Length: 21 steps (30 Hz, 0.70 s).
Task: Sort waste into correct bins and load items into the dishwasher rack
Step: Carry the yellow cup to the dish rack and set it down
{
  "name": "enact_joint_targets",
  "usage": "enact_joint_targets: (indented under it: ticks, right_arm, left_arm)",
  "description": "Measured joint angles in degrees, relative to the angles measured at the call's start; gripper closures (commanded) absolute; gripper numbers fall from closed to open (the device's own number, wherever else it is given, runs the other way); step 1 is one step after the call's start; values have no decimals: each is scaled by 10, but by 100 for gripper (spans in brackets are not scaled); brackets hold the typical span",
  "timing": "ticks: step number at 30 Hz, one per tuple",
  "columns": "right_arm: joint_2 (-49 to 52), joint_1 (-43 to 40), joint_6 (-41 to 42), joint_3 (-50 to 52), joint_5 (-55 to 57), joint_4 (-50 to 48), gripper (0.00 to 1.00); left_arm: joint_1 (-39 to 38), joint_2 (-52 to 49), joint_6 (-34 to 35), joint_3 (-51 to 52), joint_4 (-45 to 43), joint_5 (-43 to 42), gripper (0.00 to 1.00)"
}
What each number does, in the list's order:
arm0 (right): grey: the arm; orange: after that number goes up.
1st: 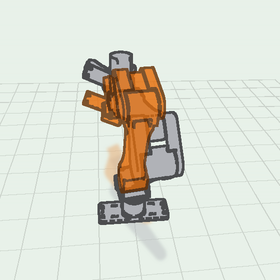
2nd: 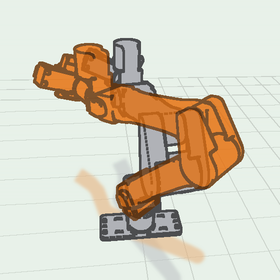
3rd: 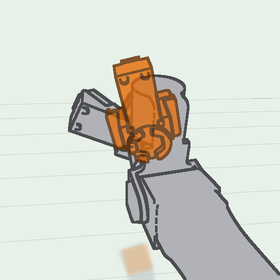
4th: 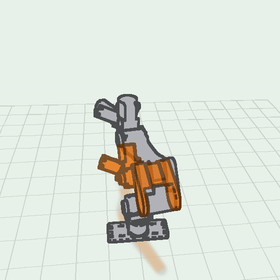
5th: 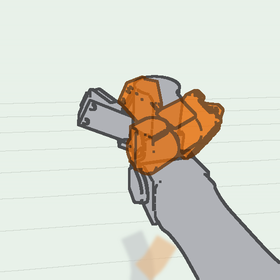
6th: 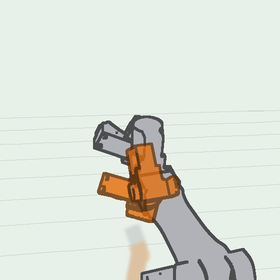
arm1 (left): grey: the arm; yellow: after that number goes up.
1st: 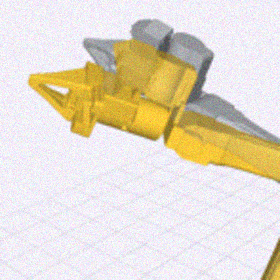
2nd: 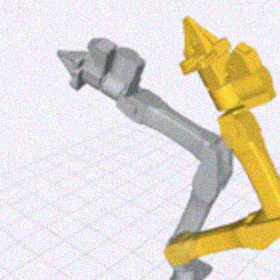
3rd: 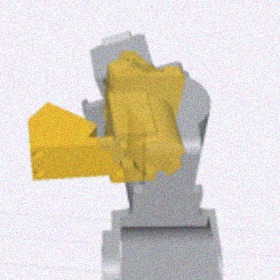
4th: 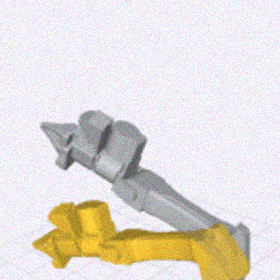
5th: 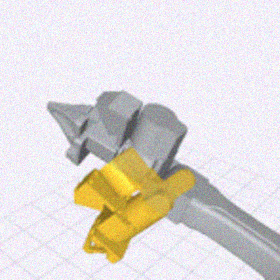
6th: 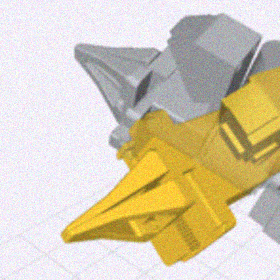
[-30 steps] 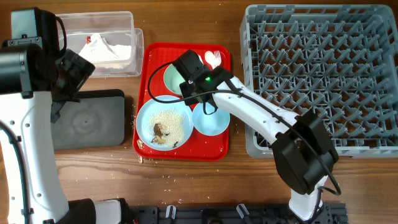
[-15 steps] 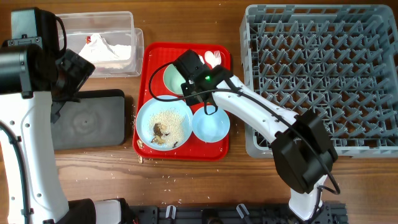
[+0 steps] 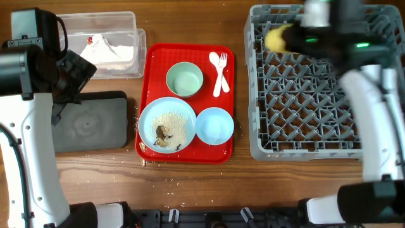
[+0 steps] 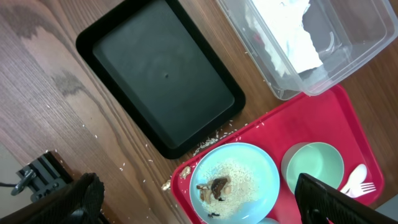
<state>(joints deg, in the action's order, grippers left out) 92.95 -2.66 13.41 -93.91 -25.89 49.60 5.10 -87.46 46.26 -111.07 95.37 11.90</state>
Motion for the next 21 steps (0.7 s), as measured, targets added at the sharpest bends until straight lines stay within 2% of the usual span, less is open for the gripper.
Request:
enact_joint_targets:
  ticks: [4,8,14,21]
  right_arm:
    - [54,-146,-66,1,-234,65,96]
    - [135,-207,-152,8,-353,161,96]
    - [223,-221,-225,9,-440,202,96]
    - [250,-220,-263,44,-457,193,96]
  left_arm:
    - [0,0,0,0,0,0,0]
    - [0,0,0,0,0,0,0]
    - [0,0,0,0,0,0,0]
    - [0,0,0,0,0,0,0]
